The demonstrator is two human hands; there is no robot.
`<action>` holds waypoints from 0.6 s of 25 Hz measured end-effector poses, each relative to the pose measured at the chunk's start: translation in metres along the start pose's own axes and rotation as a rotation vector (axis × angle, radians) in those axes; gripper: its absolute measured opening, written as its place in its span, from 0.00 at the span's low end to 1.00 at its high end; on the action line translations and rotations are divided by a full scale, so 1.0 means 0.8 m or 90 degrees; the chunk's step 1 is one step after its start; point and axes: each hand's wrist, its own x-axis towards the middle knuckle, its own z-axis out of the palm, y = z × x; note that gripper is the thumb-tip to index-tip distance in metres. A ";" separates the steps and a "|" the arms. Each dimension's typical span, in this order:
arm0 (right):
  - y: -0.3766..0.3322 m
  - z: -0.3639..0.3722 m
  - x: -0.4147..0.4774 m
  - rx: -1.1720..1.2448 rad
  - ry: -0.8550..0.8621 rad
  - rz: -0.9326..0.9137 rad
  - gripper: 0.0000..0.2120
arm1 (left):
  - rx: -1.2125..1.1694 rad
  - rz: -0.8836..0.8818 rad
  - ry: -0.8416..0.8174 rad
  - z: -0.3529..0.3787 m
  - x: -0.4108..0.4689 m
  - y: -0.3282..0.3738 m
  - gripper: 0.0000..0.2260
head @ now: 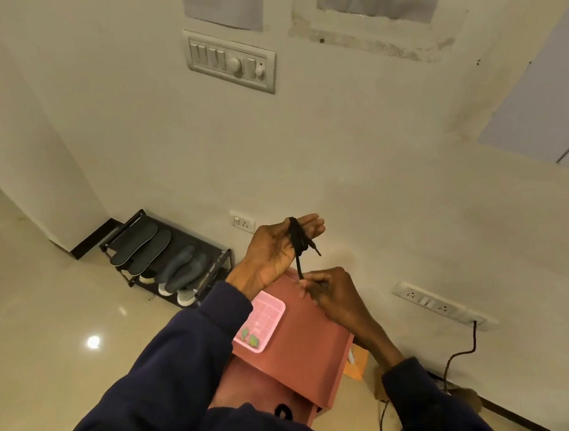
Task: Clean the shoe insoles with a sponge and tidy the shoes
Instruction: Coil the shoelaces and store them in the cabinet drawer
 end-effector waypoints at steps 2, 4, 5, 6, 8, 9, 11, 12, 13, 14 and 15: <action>-0.012 0.009 -0.012 -0.018 -0.047 -0.009 0.08 | 0.107 0.060 0.029 -0.013 0.007 0.003 0.20; -0.031 -0.005 -0.004 -0.117 -0.043 -0.111 0.08 | 0.241 0.069 0.065 -0.023 0.010 0.002 0.20; -0.039 -0.015 0.009 -0.178 -0.026 -0.169 0.08 | 0.292 0.047 0.086 -0.024 0.007 -0.001 0.20; -0.045 -0.027 0.027 -0.241 -0.001 -0.214 0.08 | 0.329 0.020 0.099 -0.022 0.003 -0.003 0.19; -0.050 -0.046 0.066 -0.349 0.032 -0.252 0.09 | 0.383 -0.035 0.080 -0.011 -0.008 -0.008 0.19; -0.047 -0.052 0.081 -0.346 0.050 -0.245 0.09 | 0.398 -0.064 0.058 -0.006 -0.012 -0.007 0.21; -0.042 -0.050 0.091 -0.192 0.077 -0.184 0.08 | 0.373 -0.102 0.042 0.002 -0.019 0.003 0.23; -0.042 -0.043 0.086 -0.093 0.083 -0.133 0.07 | 0.330 -0.124 0.047 0.002 -0.021 0.008 0.22; -0.042 -0.033 0.076 0.017 0.074 -0.074 0.07 | 0.279 -0.142 0.049 -0.002 -0.023 0.012 0.19; -0.041 -0.021 0.065 0.140 0.053 -0.014 0.07 | 0.219 -0.160 0.044 -0.008 -0.025 0.015 0.17; -0.038 -0.009 0.054 0.266 0.026 0.044 0.08 | 0.170 -0.171 0.035 -0.015 -0.027 0.015 0.14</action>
